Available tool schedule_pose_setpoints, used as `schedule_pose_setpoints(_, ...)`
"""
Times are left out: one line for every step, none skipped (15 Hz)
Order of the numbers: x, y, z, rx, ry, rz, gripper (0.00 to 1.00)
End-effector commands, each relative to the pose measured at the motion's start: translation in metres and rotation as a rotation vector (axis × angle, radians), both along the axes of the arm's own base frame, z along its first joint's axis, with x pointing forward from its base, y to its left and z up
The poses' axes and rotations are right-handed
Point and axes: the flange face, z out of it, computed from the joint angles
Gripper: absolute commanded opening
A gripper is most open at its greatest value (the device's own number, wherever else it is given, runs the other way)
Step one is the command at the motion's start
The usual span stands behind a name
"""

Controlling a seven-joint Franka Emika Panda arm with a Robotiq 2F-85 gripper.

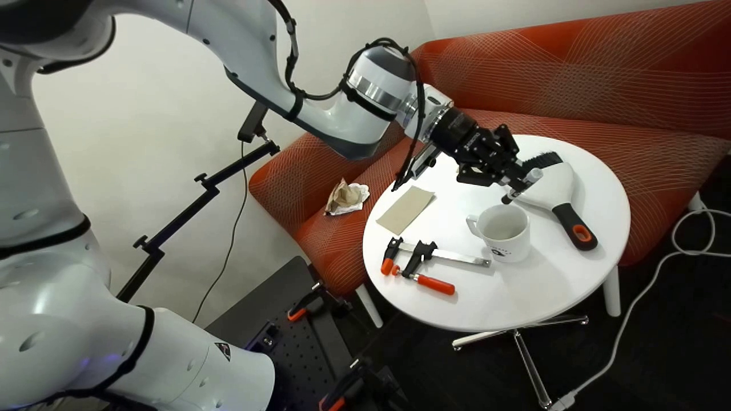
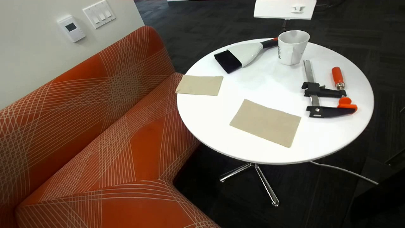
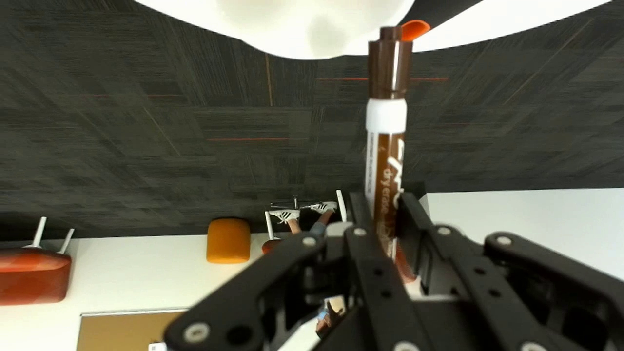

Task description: Put the marker in the mug

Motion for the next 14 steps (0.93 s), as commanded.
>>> schedule_pose_setpoints(-0.013, 0.0, 0.004, -0.006, -0.001, -0.029, 0.05)
schedule_pose_setpoints(-0.012, -0.001, -0.001, -0.004, 0.005, -0.031, 0.05)
schedule_pose_setpoints(-0.012, -0.003, -0.004, -0.003, 0.012, -0.036, 0.05)
schedule_pose_setpoints(-0.013, -0.004, -0.008, -0.001, 0.023, -0.04, 0.05)
schedule_pose_setpoints(-0.014, -0.006, -0.012, 0.002, 0.028, -0.041, 0.05)
schedule_pose_setpoints(-0.015, -0.007, -0.014, 0.001, 0.033, -0.045, 0.05)
schedule_pose_setpoints(-0.016, -0.007, -0.018, 0.005, 0.04, -0.045, 0.05)
schedule_pose_setpoints(-0.016, -0.007, -0.02, 0.007, 0.044, -0.046, 0.05)
schedule_pose_setpoints(-0.017, -0.006, -0.024, 0.009, 0.05, -0.045, 0.05)
schedule_pose_setpoints(-0.018, -0.005, -0.027, 0.013, 0.056, -0.043, 0.05)
schedule_pose_setpoints(-0.019, -0.003, -0.03, 0.016, 0.063, -0.038, 0.05)
schedule_pose_setpoints(-0.02, 0.0, -0.033, 0.02, 0.07, -0.034, 0.05)
schedule_pose_setpoints(-0.021, 0.004, -0.037, 0.024, 0.078, -0.028, 0.05)
schedule_pose_setpoints(-0.022, 0.007, -0.04, 0.026, 0.083, -0.024, 0.05)
